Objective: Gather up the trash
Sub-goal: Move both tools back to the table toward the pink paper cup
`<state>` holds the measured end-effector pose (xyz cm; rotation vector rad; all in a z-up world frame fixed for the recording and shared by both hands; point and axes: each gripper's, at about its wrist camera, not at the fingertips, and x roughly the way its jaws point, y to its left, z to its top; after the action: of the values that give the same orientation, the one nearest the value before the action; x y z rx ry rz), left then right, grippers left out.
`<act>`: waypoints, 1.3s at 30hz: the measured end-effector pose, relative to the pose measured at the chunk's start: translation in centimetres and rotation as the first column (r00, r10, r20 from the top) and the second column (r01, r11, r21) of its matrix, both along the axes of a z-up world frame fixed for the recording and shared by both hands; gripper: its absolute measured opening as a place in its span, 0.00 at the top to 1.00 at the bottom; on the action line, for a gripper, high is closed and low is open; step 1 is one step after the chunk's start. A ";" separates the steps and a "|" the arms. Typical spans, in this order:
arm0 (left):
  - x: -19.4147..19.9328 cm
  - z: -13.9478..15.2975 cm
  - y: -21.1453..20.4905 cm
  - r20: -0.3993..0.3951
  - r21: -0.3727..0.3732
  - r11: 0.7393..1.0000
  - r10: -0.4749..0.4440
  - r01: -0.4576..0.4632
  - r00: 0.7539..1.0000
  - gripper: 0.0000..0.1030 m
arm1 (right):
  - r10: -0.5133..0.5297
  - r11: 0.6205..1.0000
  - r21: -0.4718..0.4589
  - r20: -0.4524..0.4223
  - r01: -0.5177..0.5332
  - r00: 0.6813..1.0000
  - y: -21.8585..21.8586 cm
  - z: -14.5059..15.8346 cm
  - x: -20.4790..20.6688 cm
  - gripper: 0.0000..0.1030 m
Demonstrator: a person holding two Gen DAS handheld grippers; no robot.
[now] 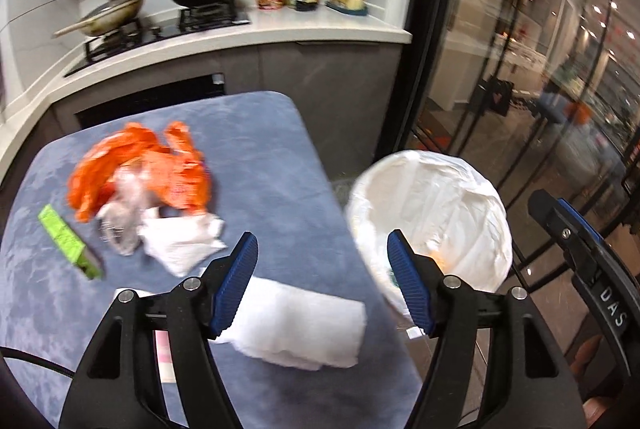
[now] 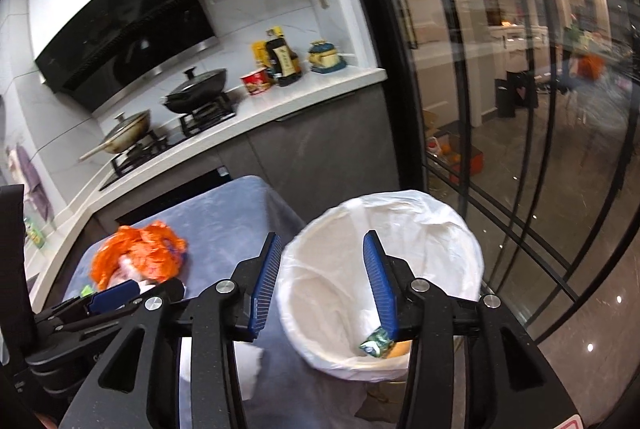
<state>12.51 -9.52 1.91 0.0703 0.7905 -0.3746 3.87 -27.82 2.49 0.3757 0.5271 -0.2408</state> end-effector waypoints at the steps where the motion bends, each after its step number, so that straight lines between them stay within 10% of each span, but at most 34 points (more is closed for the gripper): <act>1: -0.1 0.1 0.6 0.002 -0.003 1.000 0.009 -0.009 1.000 0.38 | 0.015 1.000 -0.003 0.003 -0.015 1.000 0.7 0.2 0.0 0.59; 19: -2.0 0.1 11.5 -0.005 -0.001 0.981 0.191 -0.191 0.981 0.33 | 0.185 0.982 -0.029 -0.048 -0.186 0.982 9.8 -0.1 0.7 0.59; 39: -1.5 -6.2 17.0 -0.161 0.034 0.962 0.272 -0.270 0.949 0.20 | 0.216 0.975 0.004 -0.262 -0.223 0.941 13.6 -8.9 2.7 0.48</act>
<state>10.97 7.51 -4.24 -0.0595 0.9519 -0.1149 6.62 -14.17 -6.39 0.2582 0.8193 -0.0799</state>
